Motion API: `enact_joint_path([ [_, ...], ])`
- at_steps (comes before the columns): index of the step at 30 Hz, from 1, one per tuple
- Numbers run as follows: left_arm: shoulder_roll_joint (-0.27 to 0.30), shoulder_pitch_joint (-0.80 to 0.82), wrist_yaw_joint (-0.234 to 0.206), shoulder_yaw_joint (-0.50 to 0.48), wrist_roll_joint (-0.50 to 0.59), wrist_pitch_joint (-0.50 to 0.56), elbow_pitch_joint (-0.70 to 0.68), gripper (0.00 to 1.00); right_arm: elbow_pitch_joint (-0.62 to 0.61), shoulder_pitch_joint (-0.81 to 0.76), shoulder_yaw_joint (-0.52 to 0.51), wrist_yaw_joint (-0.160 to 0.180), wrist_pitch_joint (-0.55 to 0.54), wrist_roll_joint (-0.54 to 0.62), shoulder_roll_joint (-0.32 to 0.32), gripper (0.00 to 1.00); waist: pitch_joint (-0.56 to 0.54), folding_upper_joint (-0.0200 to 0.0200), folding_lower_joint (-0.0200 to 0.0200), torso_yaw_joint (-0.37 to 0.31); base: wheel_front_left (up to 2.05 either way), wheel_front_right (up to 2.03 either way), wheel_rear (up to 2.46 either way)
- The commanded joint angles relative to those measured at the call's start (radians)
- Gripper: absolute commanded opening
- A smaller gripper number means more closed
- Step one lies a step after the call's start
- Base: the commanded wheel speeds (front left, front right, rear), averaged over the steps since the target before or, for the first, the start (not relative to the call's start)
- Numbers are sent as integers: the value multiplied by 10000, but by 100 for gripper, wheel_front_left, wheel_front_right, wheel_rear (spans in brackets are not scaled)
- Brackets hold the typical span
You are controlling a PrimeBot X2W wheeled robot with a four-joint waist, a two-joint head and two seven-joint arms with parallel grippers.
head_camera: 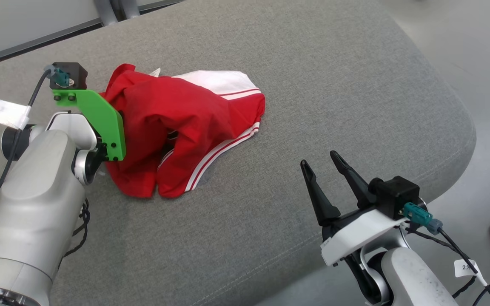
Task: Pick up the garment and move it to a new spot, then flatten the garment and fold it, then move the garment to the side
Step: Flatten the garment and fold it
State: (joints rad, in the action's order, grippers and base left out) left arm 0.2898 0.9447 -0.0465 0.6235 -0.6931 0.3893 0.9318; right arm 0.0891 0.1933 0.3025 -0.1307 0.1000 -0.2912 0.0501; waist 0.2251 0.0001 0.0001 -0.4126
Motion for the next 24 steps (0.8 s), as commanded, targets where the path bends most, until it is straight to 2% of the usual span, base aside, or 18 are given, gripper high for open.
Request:
enact_joint_path([
  [1,-13,-42,45,16,-42,-99,62,100,23,149,79,-1,55,23,6,100,138,-1,-1,-88,0,0,0],
  [4,-51,-107,95,-43,-122,-373,176,100,59,214,238,-1,38,5,9,100,117,-1,-1,-122,0,0,0],
  [5,-66,-141,100,-110,-177,-492,207,54,69,210,275,-1,34,-6,9,100,107,-1,-1,-143,0,0,0],
  [6,-79,-178,143,-126,-204,-532,265,0,84,216,317,-1,29,-11,11,100,98,-1,-1,-163,0,0,0],
  [9,-92,-197,200,-185,-308,-634,337,0,98,233,363,-1,19,-1,8,100,83,-1,-1,-177,0,0,0],
  [14,-151,-34,125,-469,-450,-1421,364,0,124,131,199,-1,-39,132,8,100,-73,-1,-1,89,0,0,0],
  [19,-179,111,282,-629,-566,-2059,264,0,121,17,131,-1,-136,207,14,100,-503,-1,-1,712,0,0,0],
  [24,-176,-72,435,-509,-586,-1973,-120,0,75,-144,-13,-1,-259,261,12,100,-955,-1,-1,1521,0,0,0],
])
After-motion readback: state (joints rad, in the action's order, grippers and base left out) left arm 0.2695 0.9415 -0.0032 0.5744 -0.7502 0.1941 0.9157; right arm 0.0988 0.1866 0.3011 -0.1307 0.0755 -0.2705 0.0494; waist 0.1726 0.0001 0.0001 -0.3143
